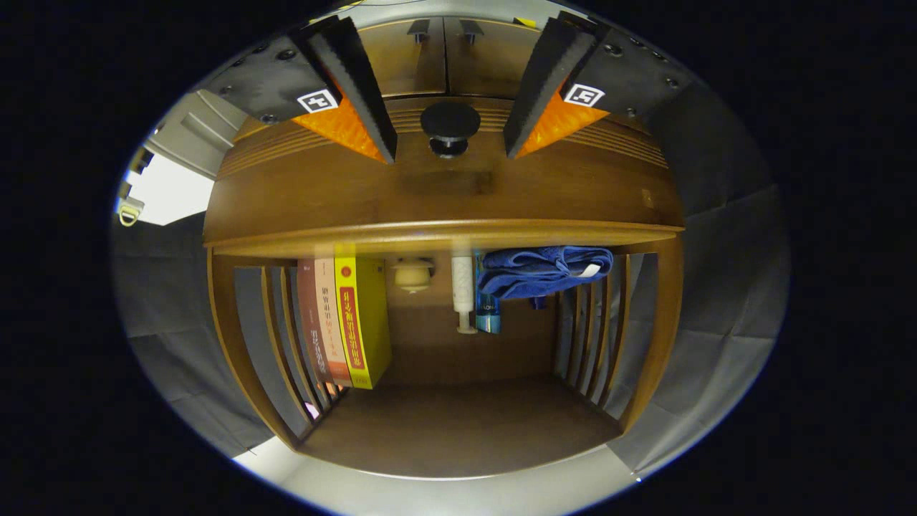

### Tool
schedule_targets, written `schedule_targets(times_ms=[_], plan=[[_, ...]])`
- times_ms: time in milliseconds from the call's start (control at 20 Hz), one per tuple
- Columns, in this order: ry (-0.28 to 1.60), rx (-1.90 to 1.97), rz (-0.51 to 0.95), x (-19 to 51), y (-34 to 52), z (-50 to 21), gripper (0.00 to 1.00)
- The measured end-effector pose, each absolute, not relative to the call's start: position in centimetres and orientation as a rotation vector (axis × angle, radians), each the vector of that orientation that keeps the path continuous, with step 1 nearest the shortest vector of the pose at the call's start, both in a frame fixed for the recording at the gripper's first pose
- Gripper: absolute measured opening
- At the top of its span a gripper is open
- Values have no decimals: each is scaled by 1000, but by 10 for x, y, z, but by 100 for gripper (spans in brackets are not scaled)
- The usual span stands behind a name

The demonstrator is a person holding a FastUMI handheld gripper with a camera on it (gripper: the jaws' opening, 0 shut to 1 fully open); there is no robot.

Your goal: Pull open the drawer, take out the items inside it, and place them on the countertop above the cabinet.

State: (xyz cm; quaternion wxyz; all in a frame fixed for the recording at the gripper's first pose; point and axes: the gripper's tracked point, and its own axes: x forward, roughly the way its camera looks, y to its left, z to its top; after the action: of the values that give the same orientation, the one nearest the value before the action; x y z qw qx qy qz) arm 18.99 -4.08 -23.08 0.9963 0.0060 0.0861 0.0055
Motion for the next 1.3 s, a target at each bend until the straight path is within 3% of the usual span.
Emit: schedule_targets(times_ms=[250, 600, 750, 1300], plan=[[197, 8, -28, 204, -48, -244, 88], [194, 15, -31, 205, -47, -245, 49], [214, 18, -39, 203, -47, -246, 43], [209, 76, -62, 139, -45, -238, 43]])
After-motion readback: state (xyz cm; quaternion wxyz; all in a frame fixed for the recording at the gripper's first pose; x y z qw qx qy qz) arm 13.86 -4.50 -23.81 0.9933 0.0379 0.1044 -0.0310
